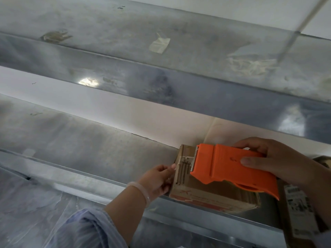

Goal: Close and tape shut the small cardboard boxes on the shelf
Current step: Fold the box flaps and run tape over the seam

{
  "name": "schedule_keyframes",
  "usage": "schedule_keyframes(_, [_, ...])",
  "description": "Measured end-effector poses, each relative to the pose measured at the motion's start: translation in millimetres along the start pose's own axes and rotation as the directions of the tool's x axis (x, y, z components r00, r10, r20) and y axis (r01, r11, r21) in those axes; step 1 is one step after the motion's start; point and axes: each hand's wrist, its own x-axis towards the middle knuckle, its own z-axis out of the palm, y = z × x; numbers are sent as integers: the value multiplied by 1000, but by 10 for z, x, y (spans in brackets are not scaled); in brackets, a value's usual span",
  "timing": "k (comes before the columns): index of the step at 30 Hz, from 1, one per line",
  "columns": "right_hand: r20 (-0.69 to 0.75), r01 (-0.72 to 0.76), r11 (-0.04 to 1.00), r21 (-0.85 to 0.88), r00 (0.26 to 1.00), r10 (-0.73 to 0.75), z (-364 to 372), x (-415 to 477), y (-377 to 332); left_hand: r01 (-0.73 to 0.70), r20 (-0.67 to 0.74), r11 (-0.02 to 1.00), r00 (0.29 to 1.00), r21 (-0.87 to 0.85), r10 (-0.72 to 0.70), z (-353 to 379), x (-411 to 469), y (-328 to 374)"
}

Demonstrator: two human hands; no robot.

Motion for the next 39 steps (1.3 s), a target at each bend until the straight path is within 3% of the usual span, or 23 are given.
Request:
schedule_keyframes(5, [-13, -3, 1000, 11, 1000, 3, 5, -10, 17, 41, 32, 995, 999, -92, -38, -8, 2, 2])
schedule_keyframes(9, [-25, 2, 1000, -1, 1000, -2, 14, -15, 31, 34, 27, 998, 999, -48, -33, -54, 8, 20])
schedule_keyframes(14, [-35, -6, 1000, -12, 999, 5, 24, -13, 26, -67, -195, 962, 973, 267, 121, -62, 60, -63])
schedule_keyframes(16, [-43, -4, 1000, -17, 999, 3, 24, -20, 31, -69, -268, 865, 936, 496, 228, -52, 54, -121])
schedule_keyframes(18, [-53, -3, 1000, -22, 999, 2, 25, -24, 35, -114, -275, 785, 898, 609, 344, -6, 29, -166])
schedule_keyframes(22, [-44, -2, 999, -50, 999, 0, 19, -32, 50, -369, -297, 824, 804, 430, 515, 265, -155, -38])
schedule_keyframes(25, [-39, 4, 998, -57, 999, -6, 14, -28, 62, -424, -185, 866, 859, 265, 477, 502, -215, 121])
schedule_keyframes(27, [-43, 6, 998, -60, 999, -9, 11, -37, 65, -404, -109, 873, 889, 275, 445, 603, -230, 155])
schedule_keyframes(32, [-90, -10, 998, -67, 996, 4, 0, -47, 131, -470, 66, 833, 879, 293, 473, 588, -296, 75])
schedule_keyframes(35, [-96, -15, 998, -68, 995, 9, -7, -48, 137, -542, 203, 678, 832, 497, 516, 456, -293, 58])
schedule_keyframes(37, [-93, -20, 998, -67, 996, 14, -7, -51, 126, -610, 332, 431, 758, 665, 561, 373, -331, 88])
schedule_keyframes(39, [-97, -26, 998, -63, 995, 20, -7, -52, 123, -621, 479, 100, 688, 777, 545, 300, -370, 146])
